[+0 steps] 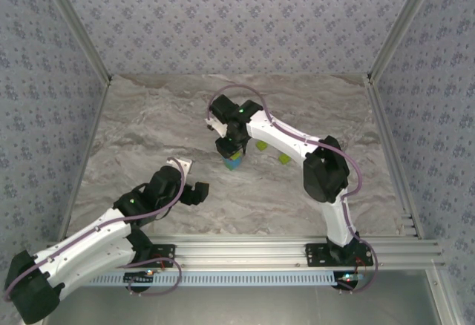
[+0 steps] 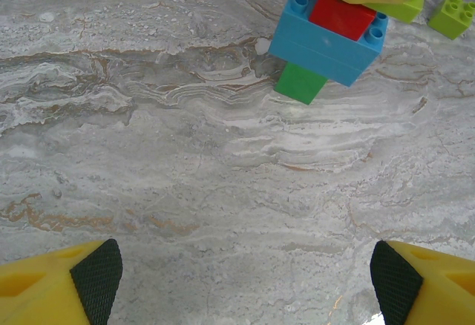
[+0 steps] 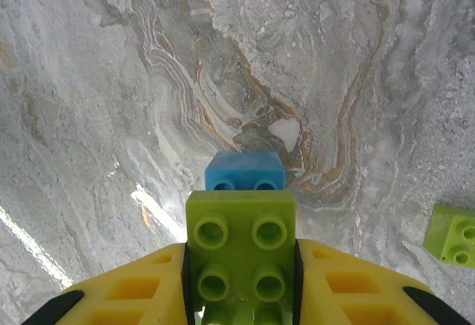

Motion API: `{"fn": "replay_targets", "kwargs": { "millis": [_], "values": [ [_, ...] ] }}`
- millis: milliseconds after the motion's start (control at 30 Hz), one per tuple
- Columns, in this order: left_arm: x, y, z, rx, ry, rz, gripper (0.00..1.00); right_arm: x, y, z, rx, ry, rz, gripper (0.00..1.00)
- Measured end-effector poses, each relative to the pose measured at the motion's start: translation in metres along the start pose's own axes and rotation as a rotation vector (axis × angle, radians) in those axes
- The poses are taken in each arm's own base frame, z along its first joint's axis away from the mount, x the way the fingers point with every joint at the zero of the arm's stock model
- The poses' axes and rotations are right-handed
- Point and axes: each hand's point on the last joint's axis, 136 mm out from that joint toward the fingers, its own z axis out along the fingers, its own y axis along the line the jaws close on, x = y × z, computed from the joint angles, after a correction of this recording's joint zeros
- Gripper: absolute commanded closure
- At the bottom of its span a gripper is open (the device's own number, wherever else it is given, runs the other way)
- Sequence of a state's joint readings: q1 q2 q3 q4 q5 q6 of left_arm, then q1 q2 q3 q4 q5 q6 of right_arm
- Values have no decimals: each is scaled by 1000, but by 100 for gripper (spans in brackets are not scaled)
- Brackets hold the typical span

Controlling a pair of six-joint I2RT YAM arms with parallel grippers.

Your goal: Assemble a carrot with lego

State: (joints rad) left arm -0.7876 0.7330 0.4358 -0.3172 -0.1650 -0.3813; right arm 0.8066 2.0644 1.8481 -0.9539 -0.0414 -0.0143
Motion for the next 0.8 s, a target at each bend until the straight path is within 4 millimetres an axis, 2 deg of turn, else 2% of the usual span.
{"fn": "replay_targets", "kwargs": {
  "millis": [800],
  "values": [
    [0,0,0,0,0,0,11,3,0,4,1,-51,4,66]
  ]
}}
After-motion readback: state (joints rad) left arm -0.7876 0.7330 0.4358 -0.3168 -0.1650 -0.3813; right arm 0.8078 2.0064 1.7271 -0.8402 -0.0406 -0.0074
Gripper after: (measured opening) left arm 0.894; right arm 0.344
